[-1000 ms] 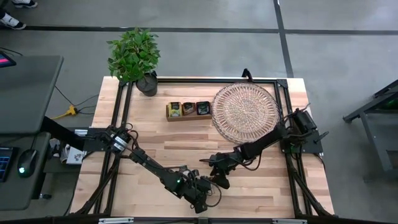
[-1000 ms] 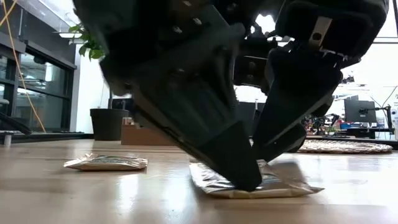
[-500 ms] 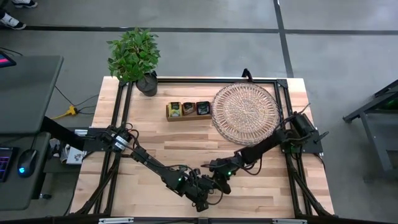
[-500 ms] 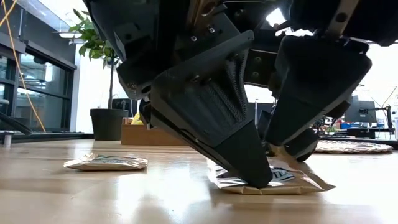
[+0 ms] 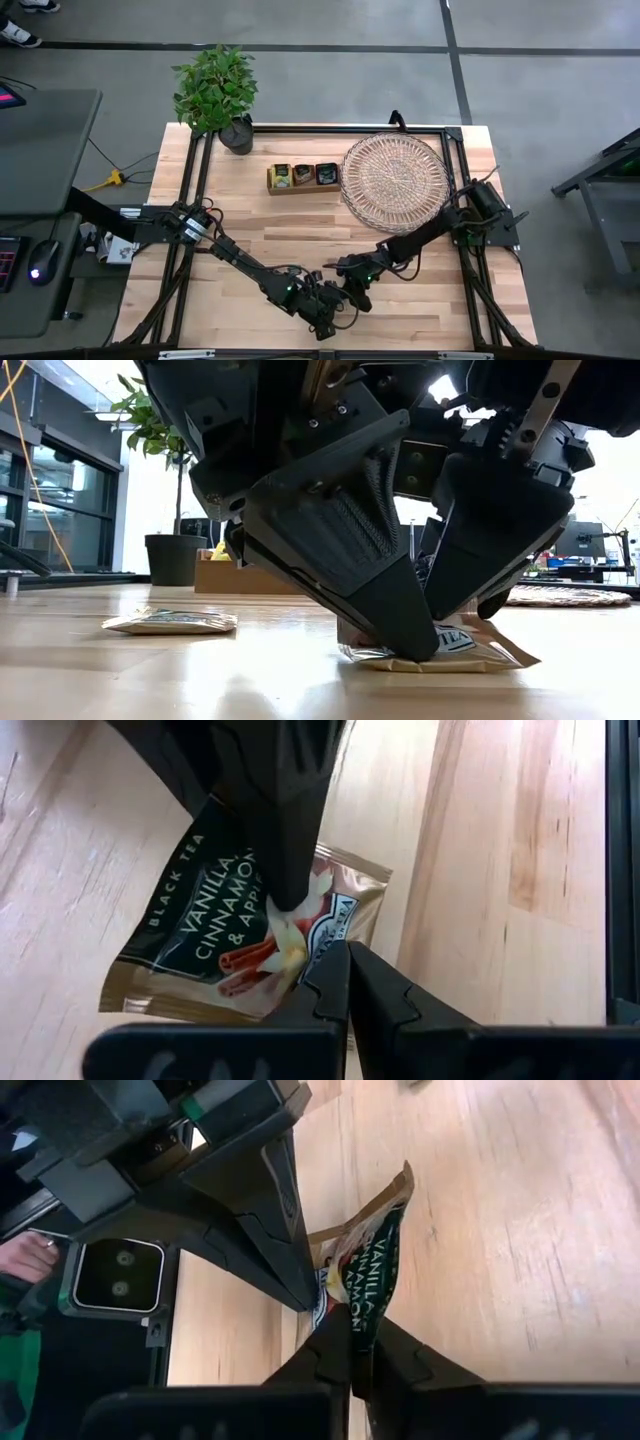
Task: Pick & Place Tea
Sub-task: Put the brown tea bag into the middle section of the wooden organizer
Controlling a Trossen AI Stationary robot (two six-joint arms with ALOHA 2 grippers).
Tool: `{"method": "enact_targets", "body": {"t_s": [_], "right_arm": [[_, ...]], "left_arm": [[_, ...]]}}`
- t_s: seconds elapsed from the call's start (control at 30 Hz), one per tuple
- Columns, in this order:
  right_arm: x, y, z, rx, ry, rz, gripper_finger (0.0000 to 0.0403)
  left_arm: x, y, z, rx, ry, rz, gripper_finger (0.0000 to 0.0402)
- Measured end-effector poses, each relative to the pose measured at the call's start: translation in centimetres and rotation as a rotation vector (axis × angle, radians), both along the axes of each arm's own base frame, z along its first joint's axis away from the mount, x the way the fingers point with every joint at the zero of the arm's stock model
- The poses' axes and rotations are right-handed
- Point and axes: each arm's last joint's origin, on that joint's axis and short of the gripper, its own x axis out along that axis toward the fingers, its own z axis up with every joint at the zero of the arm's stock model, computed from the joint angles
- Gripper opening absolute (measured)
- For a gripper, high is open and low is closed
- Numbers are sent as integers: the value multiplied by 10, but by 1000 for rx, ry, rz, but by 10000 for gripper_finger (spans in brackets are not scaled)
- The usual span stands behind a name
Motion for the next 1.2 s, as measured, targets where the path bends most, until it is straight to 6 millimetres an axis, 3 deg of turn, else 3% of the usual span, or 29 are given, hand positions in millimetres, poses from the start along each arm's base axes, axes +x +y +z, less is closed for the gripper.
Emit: {"method": "enact_targets", "body": {"t_s": [0.2,0.5,0.7,0.97,1.1,1.2], "right_arm": [[0,0,0,-12,-14,6,5],[2,-2,-1,-60,-34,-25,2],[1,-3,-2,-84,-40,-5,1],[-1,-3,3,-93,-47,20,1],[-3,-10,14,-134,-54,43,0],[-4,-20,28,-185,-77,53,0]], "left_arm": [[0,0,0,-2,1,-3,0],[-12,9,33,38,55,-52,1],[-34,21,58,117,165,-19,1],[-66,32,95,238,161,265,1],[-88,32,104,183,90,349,1],[-108,33,95,120,51,428,1]]}}
